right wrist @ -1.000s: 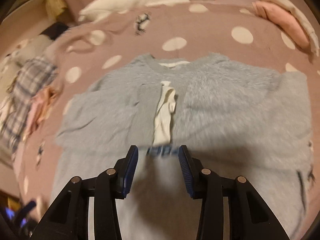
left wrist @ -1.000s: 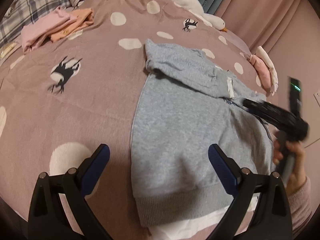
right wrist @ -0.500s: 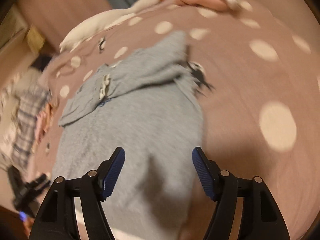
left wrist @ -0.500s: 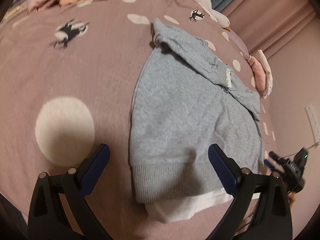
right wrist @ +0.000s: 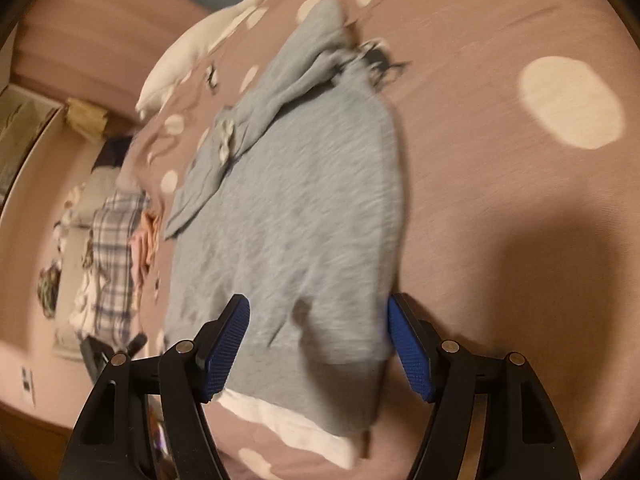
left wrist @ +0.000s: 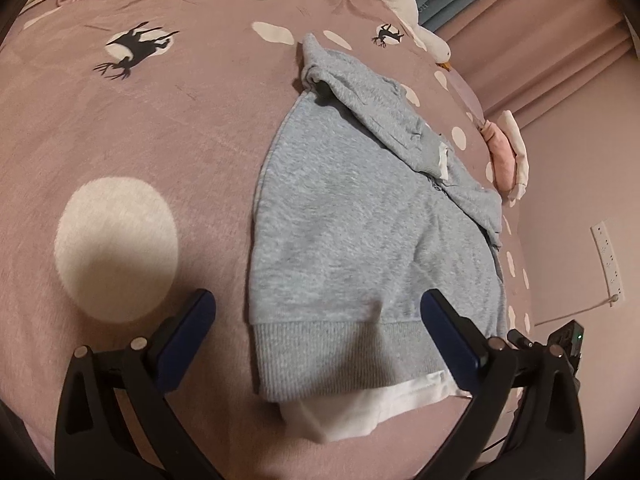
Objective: Fold small clothes
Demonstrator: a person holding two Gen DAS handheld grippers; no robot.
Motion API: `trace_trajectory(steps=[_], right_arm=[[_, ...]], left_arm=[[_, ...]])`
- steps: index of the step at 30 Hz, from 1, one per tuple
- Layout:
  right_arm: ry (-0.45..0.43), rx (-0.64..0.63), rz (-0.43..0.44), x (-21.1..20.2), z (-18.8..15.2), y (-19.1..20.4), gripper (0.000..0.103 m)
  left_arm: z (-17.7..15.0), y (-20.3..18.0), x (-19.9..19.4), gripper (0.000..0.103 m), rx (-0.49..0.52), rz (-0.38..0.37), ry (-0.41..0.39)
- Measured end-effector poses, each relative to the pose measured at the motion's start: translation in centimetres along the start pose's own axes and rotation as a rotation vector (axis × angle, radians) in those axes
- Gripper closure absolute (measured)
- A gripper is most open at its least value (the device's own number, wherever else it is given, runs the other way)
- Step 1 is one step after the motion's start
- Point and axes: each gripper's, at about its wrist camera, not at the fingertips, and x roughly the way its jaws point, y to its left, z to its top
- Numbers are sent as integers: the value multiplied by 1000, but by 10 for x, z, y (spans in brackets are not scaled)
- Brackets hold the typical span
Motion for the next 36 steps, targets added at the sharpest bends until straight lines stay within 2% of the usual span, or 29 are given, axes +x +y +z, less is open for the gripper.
trace_trajectory(steps=[7, 9, 15, 19, 22, 30, 36], right_arm=[[3, -12, 13, 11, 9, 5, 28], [-7, 0, 27, 15, 15, 6, 28], [31, -8, 81, 14, 11, 1, 28], [56, 0, 118, 7, 3, -5, 28], [70, 33, 156, 1, -4, -12, 28], [113, 83, 197, -11, -20, -21, 28], [111, 83, 215, -14, -27, -24, 29]], left_arm=[[17, -10, 21, 1, 55, -18, 42], [20, -12, 26, 1, 53, -55, 59], [13, -13, 23, 1, 70, -99, 77], [5, -6, 15, 1, 38, -134, 77], [-4, -4, 11, 1, 21, -189, 100], [-18, 6, -5, 1, 0, -288, 133], [-12, 9, -4, 3, -42, -304, 127]])
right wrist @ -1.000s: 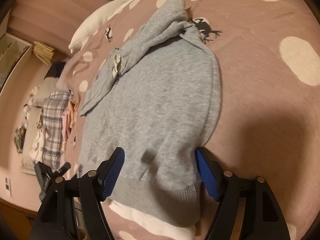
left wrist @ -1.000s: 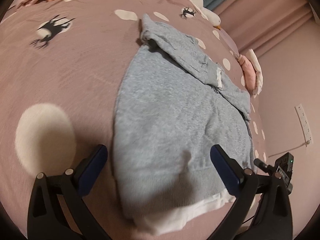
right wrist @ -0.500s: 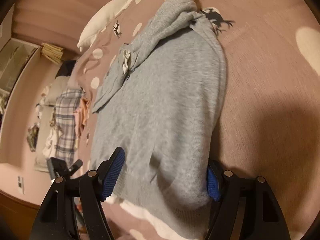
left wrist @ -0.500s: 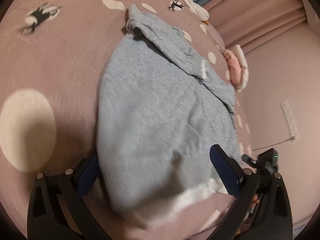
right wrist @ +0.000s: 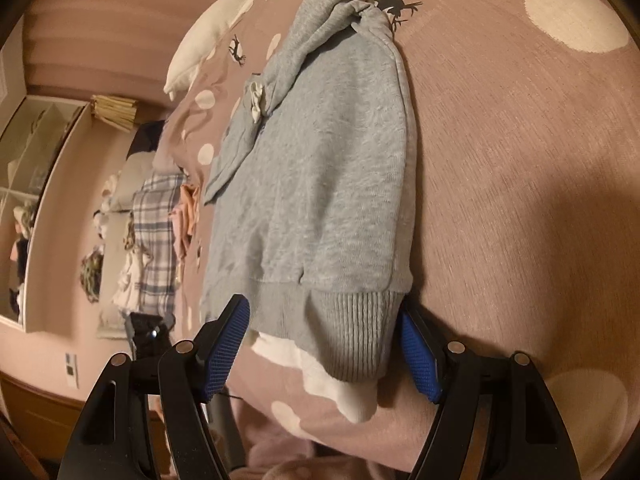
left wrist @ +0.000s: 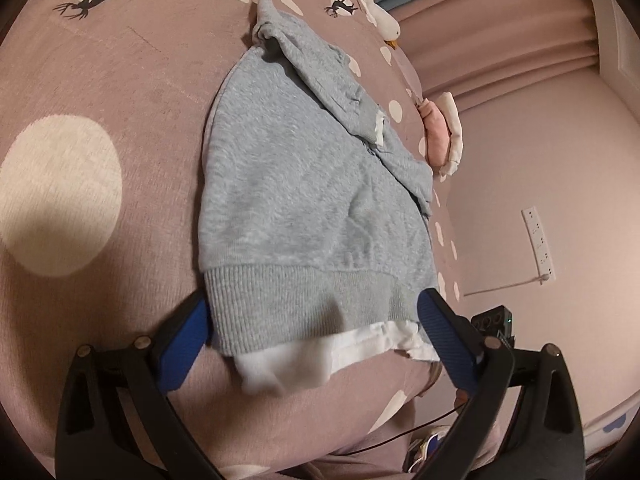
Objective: Fold small clothes
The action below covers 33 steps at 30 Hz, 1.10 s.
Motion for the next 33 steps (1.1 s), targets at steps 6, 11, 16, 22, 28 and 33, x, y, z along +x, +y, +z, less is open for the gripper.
trace_trajectory(steps=[6, 11, 16, 22, 28, 33], right_arm=[[-14, 23, 29, 6, 12, -1, 28], [-17, -7, 27, 15, 16, 5, 28], [-24, -55, -22, 14, 12, 12, 37], [-36, -31, -43, 7, 2, 0, 60], [-53, -58, -69, 11, 2, 5, 65], [-77, -102, -83, 7, -1, 16, 74]], left_arm=[[6, -6, 10, 3, 3, 10, 10], [9, -11, 20, 2, 22, 48, 16], [7, -8, 16, 15, 15, 73, -1], [3, 8, 8, 55, -28, 110, -16], [3, 18, 3, 73, -77, 113, -23], [-1, 6, -1, 87, -44, 52, -24]])
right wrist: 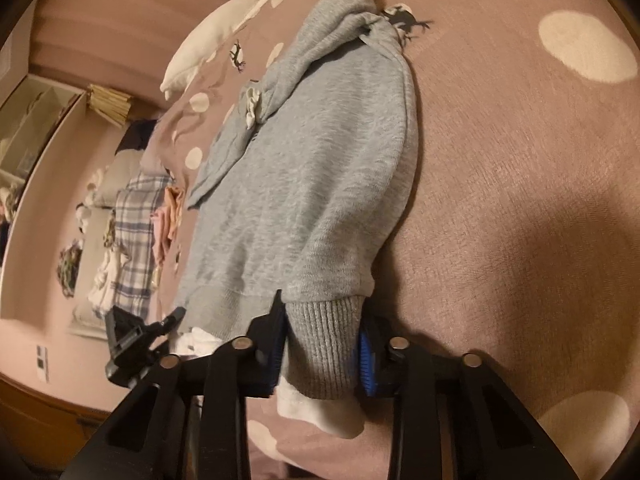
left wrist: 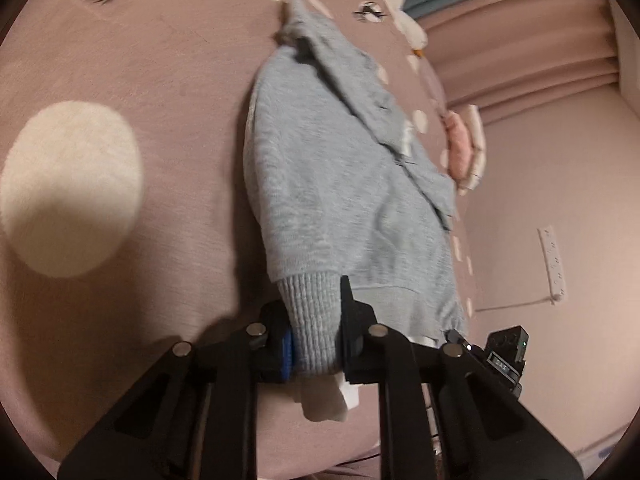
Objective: Fold small clothes
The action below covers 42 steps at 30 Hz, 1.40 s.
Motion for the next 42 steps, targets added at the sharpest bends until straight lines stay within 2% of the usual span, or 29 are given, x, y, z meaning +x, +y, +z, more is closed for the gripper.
trace_trajectory(steps=[4, 10, 18, 31, 38, 42], right_arm=[[-46, -24, 54, -9, 1, 10, 77], [-98, -48, 150, -23, 13, 26, 78], [-167, -81, 226, -29, 40, 42, 78], [-265, -90, 242, -32, 109, 54, 78], [-277, -61, 231, -13, 162, 57, 78], [-279, -26, 213, 2, 195, 53, 78]], left_arm=[[2, -15, -8, 88, 26, -101, -22], [13, -33, -16, 88, 37, -192, -48], [49, -53, -15, 89, 26, -314, -95], [131, -77, 4, 89, 19, -353, -145], [183, -82, 28, 89, -11, -344, -174], [217, -90, 48, 89, -5, -312, -172]])
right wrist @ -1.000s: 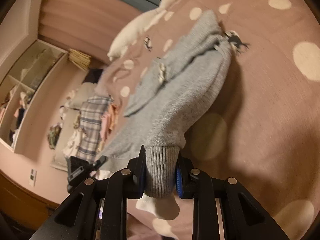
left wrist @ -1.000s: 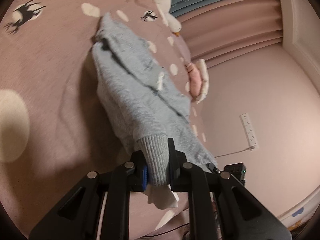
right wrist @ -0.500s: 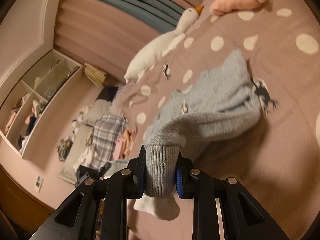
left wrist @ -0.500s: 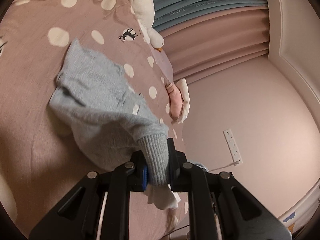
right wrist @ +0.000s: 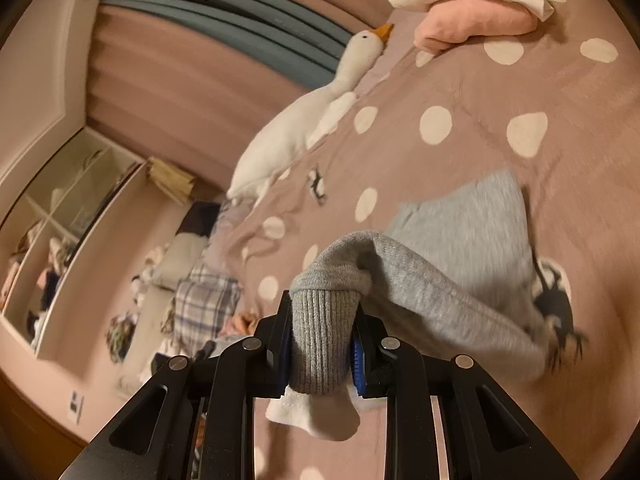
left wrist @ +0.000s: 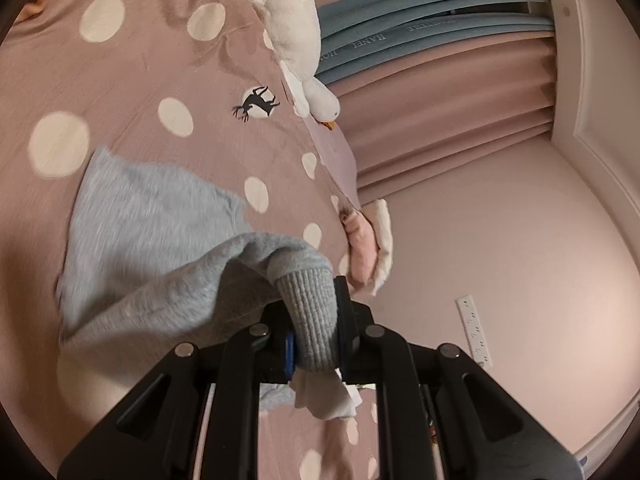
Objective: Fold small clothes
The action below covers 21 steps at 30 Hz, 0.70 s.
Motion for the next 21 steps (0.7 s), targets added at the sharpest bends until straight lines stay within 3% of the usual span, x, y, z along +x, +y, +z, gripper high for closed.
trace_trajectory(steps=[8, 11, 15, 17, 18, 21], right_arm=[[89, 94, -114, 56, 36, -34, 77], [134, 198, -182, 75, 43, -58, 75], [127, 340, -203, 82, 51, -88, 67], [114, 429, -155, 81, 54, -102, 46], [107, 477, -107, 80, 55, -109, 42], [49, 506, -55, 72, 56, -117, 39]], left_arm=[[39, 34, 66, 89, -40, 170, 69], [47, 69, 87, 90, -172, 223, 101], [60, 94, 90, 57, -274, 269, 46], [64, 99, 87, 45, -291, 262, 5], [66, 102, 87, 36, -313, 237, -8], [70, 105, 85, 34, -332, 203, -33]])
